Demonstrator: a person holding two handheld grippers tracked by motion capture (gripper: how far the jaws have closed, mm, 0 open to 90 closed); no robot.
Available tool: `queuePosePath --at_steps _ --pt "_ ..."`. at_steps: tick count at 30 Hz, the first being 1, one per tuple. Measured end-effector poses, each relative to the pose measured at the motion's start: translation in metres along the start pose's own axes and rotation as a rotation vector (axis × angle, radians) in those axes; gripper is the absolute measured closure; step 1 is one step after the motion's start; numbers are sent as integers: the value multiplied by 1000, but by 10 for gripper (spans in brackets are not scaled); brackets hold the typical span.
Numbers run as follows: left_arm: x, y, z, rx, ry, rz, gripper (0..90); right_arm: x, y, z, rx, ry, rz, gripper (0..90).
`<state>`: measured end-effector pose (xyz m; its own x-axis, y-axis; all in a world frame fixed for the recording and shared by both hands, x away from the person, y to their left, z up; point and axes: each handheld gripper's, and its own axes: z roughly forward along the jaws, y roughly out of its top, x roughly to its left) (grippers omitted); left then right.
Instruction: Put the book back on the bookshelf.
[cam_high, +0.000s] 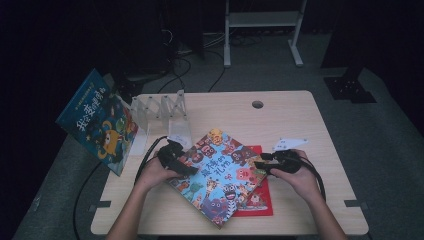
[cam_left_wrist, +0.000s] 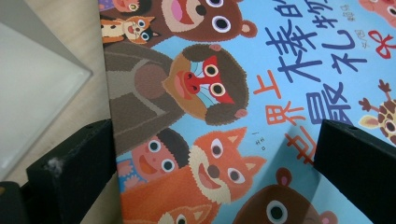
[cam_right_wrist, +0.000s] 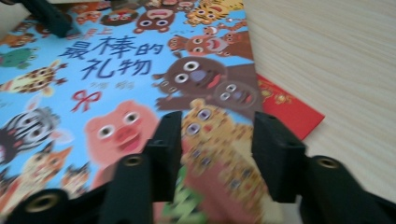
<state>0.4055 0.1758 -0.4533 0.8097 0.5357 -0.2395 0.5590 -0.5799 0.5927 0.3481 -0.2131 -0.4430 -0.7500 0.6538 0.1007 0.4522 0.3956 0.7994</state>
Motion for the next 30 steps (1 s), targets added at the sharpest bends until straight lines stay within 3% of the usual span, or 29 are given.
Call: queuePosePath --at_steps 7,14,21,30 --pt "-4 1 -1 1 5 9 0 29 -16 -13 13 42 -36 732" --pt "-8 1 -2 16 12 29 0 51 -30 -18 55 91 -52 812" --pt "-17 5 1 22 -12 56 0 53 -40 -24 74 99 -44 855" --pt "1 13 10 26 -69 -16 2 54 -45 -24 125 117 -50 894"
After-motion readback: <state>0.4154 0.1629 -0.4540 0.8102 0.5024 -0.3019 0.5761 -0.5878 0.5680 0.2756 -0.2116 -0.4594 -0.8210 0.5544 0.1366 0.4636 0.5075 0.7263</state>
